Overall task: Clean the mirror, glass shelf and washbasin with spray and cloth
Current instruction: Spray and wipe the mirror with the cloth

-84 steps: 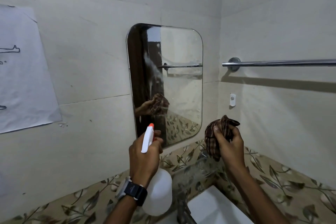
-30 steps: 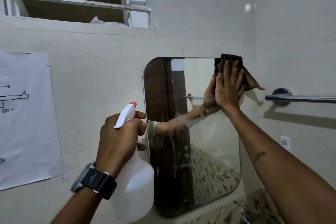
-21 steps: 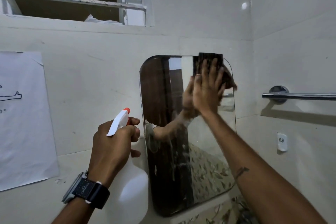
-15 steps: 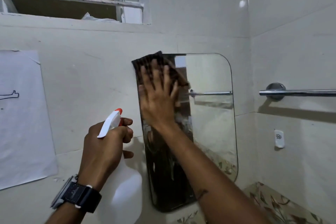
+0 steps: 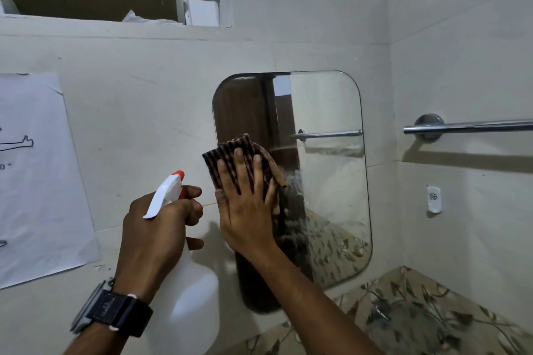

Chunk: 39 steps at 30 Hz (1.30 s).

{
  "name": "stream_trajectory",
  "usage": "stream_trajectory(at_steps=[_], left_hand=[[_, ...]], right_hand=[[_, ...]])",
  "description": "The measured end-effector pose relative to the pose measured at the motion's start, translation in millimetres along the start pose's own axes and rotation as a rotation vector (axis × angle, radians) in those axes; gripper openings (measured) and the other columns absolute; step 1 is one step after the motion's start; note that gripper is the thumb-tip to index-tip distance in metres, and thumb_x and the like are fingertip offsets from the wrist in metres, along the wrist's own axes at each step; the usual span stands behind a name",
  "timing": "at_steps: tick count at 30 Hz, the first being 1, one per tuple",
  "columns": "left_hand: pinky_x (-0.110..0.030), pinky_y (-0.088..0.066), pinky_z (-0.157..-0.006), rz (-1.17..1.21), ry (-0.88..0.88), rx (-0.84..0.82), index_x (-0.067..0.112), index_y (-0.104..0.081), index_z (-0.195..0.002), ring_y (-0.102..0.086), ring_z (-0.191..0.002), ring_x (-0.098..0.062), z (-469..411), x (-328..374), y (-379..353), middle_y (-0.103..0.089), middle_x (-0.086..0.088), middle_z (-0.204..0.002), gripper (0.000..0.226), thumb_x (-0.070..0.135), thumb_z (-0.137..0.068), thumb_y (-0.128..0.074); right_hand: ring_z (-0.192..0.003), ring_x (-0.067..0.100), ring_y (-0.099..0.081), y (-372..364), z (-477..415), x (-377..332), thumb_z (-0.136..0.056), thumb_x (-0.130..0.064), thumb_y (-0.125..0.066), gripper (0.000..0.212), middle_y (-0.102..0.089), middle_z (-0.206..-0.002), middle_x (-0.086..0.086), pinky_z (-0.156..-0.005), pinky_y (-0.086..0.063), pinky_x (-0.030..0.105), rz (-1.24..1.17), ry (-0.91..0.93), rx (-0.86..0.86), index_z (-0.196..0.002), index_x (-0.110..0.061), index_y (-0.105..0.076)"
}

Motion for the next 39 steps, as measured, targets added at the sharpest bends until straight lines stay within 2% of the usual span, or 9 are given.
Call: stream_trajectory(at_steps=[3,6,10,14,19,24,28,33,39], left_hand=[[-0.028,-0.053,-0.043,0.0,0.006,-0.015,0.037,-0.07,-0.106,-0.068,-0.098,-0.037,3,-1,-7,-0.077,-0.002,-0.097,0.054,0.014,-0.059,-0.054],[-0.029,-0.053,-0.043,0.015,0.01,-0.021,0.041,-0.07,-0.099,-0.067,-0.092,-0.034,5,-2,-12,-0.076,-0.001,-0.094,0.052,0.015,-0.058,-0.053],[-0.03,-0.054,-0.045,0.029,0.006,-0.026,0.036,-0.072,-0.101,-0.066,-0.084,-0.028,5,-6,-12,-0.076,-0.004,-0.095,0.045,0.011,-0.066,-0.057],[-0.028,-0.052,-0.042,0.015,0.026,-0.028,0.04,-0.069,-0.096,-0.067,-0.088,-0.03,3,-12,-8,-0.077,-0.004,-0.096,0.048,0.016,-0.058,-0.053],[-0.031,-0.054,-0.046,0.019,0.044,-0.008,0.04,-0.07,-0.096,-0.068,-0.101,-0.039,-2,-22,-3,-0.077,-0.004,-0.098,0.049,0.016,-0.056,-0.054],[-0.034,-0.055,-0.05,0.016,0.068,-0.01,0.04,-0.07,-0.095,-0.068,-0.102,-0.037,1,-32,-5,-0.077,-0.004,-0.098,0.049,0.015,-0.055,-0.054],[-0.034,-0.055,-0.051,0.021,0.075,-0.014,0.04,-0.071,-0.093,-0.069,-0.1,-0.037,4,-38,-7,-0.077,-0.004,-0.098,0.047,0.015,-0.057,-0.054],[-0.031,-0.054,-0.047,0.024,0.074,-0.028,0.034,-0.072,-0.109,-0.068,-0.091,-0.029,6,-43,-8,-0.077,-0.002,-0.094,0.052,0.0,-0.074,-0.055],[-0.031,-0.053,-0.048,-0.013,0.086,-0.008,0.041,-0.07,-0.097,-0.068,-0.092,-0.029,10,-47,7,-0.077,0.003,-0.086,0.053,-0.006,-0.078,-0.052]], right_hand=[[-0.157,0.025,0.01,4,-3,2,-0.108,-0.044,-0.028,0.058,0.008,-0.17,-0.006,-0.121,-0.012,0.059,0.012,0.032,-0.008,-0.161,-0.037,-0.003],[-0.157,0.024,0.007,11,-10,18,-0.107,-0.044,-0.031,0.058,0.004,-0.171,-0.007,-0.121,-0.015,0.058,0.008,0.044,0.014,-0.161,-0.038,-0.009],[-0.158,0.026,0.003,30,-24,107,-0.106,-0.048,-0.019,0.057,0.0,-0.171,-0.005,-0.122,-0.016,0.059,0.033,-0.191,0.118,-0.161,-0.037,-0.01],[-0.157,0.029,-0.007,55,-33,223,-0.104,-0.046,-0.019,0.059,-0.007,-0.171,-0.001,-0.12,-0.019,0.062,-0.029,-0.457,0.172,-0.161,-0.033,-0.012],[-0.157,0.026,-0.001,63,-33,272,-0.103,-0.045,-0.02,0.06,-0.003,-0.171,-0.002,-0.124,-0.012,0.058,-0.101,-0.443,0.162,-0.161,-0.03,-0.013],[-0.158,0.026,0.003,52,-21,237,-0.104,-0.045,-0.018,0.059,0.001,-0.171,-0.002,-0.122,-0.012,0.062,-0.02,-0.47,0.17,-0.16,-0.035,-0.002],[-0.157,0.029,0.007,28,12,139,-0.105,-0.048,-0.012,0.058,0.006,-0.171,-0.001,-0.122,-0.011,0.063,-0.008,-0.293,0.09,-0.161,-0.035,-0.003],[-0.156,0.027,0.015,-18,54,12,-0.107,-0.041,-0.034,0.062,0.014,-0.169,-0.009,-0.119,0.004,0.057,-0.06,-0.066,-0.073,-0.16,-0.041,-0.001],[-0.157,0.029,0.011,-21,62,12,-0.109,-0.042,-0.029,0.058,0.009,-0.17,-0.007,-0.121,0.003,0.057,-0.015,-0.084,-0.072,-0.16,-0.039,-0.003]])
Point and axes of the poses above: each hand's wrist, its own z-axis away from the middle knuckle, its own y-axis out of the back of the hand, x = y × z, the point moved 9 cm from there along -z, towards the middle knuckle
